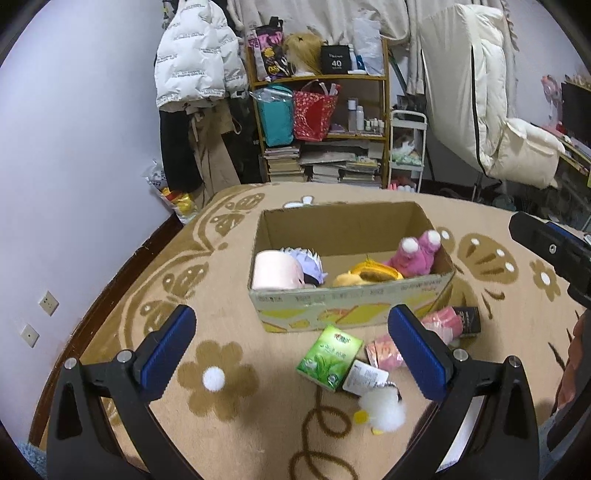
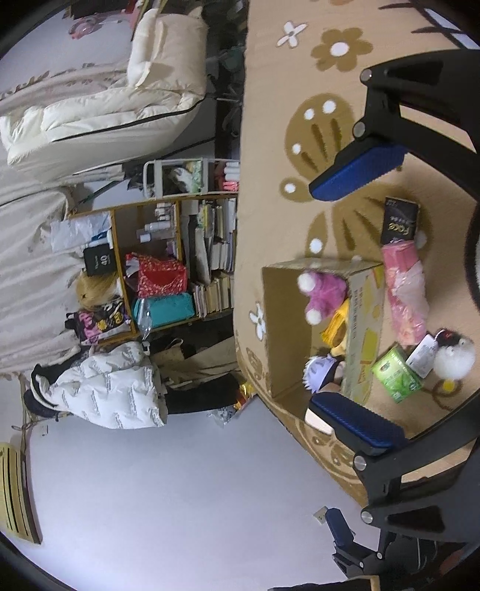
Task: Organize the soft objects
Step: 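Move both tools back toward the remaining items beside the box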
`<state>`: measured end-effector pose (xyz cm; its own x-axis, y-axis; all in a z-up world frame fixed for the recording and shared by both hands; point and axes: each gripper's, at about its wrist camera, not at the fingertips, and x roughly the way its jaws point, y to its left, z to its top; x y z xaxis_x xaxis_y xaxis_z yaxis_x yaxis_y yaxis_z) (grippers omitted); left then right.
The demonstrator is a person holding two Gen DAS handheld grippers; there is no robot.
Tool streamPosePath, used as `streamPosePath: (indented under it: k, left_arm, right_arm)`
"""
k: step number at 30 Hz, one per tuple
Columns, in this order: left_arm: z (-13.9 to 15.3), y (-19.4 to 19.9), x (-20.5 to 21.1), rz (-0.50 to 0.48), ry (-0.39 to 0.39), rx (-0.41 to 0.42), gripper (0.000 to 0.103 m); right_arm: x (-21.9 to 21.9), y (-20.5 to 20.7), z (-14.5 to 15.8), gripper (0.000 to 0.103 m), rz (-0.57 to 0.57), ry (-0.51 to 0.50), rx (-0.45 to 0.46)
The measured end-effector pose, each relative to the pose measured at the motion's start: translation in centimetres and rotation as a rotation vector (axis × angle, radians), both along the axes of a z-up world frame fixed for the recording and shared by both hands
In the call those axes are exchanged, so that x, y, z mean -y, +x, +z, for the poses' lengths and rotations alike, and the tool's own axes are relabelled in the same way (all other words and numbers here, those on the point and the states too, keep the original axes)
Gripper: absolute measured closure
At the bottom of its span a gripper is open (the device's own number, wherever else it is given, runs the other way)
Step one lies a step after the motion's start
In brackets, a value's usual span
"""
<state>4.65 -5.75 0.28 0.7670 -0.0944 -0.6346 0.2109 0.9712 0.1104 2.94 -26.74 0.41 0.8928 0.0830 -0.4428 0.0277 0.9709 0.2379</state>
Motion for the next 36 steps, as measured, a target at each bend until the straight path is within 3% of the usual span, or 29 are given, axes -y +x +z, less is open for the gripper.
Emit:
streamPosePath:
  k: [8, 12, 22, 36]
  left_arm:
    - [-2.0, 0.0, 0.3, -0.036, -0.040, -0.091, 0.000]
    - [-3.3, 0.3, 0.6, -0.037, -0.020, -0.123, 0.000]
    - [-7.0, 1.2, 1.1, -0.037, -0.037, -0.254, 0.000]
    - [-10.1, 1.9, 2.0, -0.058, -0.049, -0.362, 0.001]
  right_arm:
    - [1.4, 0.1, -3.2, 0.000, -0.010, 0.080, -0.060]
    - [1.4, 0.5, -4.6, 0.000, -0.011, 0.094, -0.097]
    - [1.6, 2.0, -7.3, 0.000, -0.020, 0.098, -0.184]
    - [2.7, 4.3, -11.0, 0.000, -0.054, 0.089, -0.303]
